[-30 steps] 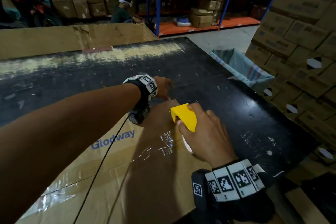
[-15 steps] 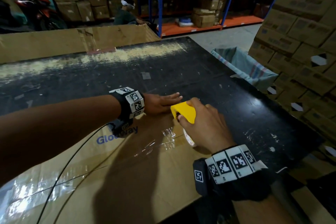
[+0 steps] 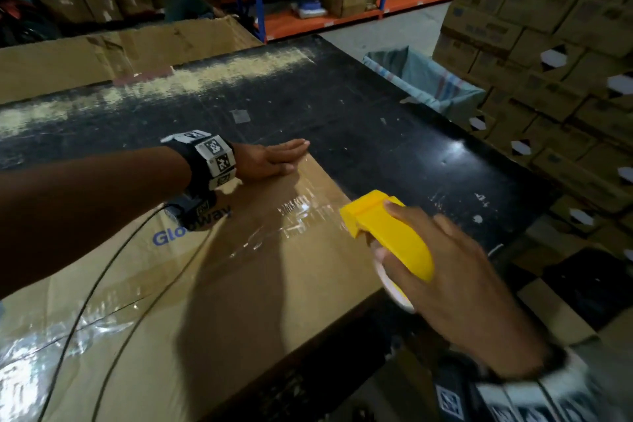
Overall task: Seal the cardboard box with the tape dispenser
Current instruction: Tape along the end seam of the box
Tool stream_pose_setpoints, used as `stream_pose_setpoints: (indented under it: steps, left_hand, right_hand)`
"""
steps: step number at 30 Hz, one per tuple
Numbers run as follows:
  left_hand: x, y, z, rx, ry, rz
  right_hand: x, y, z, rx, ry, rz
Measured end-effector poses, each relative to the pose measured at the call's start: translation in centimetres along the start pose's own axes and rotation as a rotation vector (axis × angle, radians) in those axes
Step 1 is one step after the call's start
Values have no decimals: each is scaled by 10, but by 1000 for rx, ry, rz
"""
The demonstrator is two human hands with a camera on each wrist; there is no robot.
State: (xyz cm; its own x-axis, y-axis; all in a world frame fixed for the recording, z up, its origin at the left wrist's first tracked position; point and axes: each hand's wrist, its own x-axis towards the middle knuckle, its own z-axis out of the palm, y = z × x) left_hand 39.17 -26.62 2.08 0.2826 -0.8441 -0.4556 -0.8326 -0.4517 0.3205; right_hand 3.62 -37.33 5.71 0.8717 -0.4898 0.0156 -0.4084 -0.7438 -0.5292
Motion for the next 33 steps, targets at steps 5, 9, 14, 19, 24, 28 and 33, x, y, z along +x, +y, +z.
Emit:
stream_pose_setpoints:
  steps: [5,9,14,19,24,28,33]
  left_hand:
    - [1,3,0,-18,-6,3]
    - [1,3,2,-28,13,3]
    - [2,3,3,-24,43,7]
    - [1,4,1,-5,29,-1]
    - [-10,39,-1,156,98,-72]
    - [-28,109,12,213,125,80]
    - [-42,196,67,451,30,272]
  right_hand:
    - [-85,41,-4,-10,79,49]
    - [-118,57,6,7,138,105]
    - [-104,77,36,142,94,96]
    - [-126,126,73,354,-138,204]
    - [-126,134,54,579,-33,183]
    - [-116,127,46,701,87,103]
    - [-112,124,55,823,242,47]
